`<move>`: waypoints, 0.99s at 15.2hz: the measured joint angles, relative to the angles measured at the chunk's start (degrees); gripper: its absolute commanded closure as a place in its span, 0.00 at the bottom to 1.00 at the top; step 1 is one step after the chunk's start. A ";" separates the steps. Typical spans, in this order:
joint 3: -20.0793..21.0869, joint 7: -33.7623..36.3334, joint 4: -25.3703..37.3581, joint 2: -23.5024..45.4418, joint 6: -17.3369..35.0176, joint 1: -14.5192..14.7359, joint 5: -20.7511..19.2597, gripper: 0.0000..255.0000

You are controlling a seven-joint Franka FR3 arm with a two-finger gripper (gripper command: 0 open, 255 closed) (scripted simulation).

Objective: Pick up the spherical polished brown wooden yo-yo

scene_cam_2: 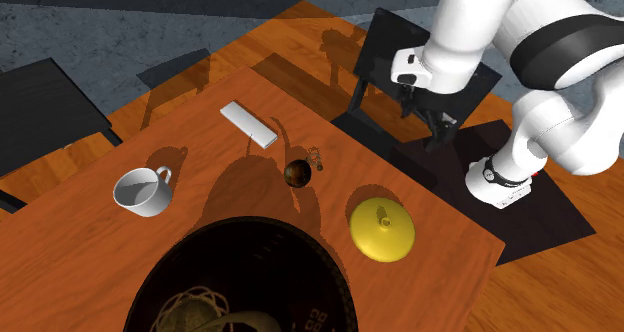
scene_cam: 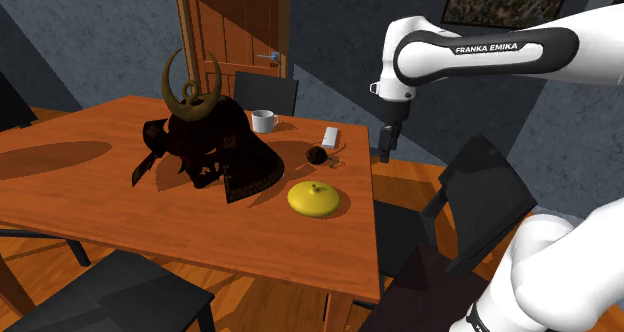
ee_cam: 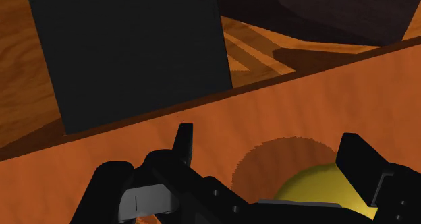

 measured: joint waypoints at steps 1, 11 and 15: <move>-0.54 -1.47 0.74 1.39 0.72 0.18 -0.02 0.00; -5.39 -17.70 16.53 23.64 7.67 1.39 3.69 0.00; -5.91 -23.91 24.07 32.30 8.64 0.83 6.23 0.00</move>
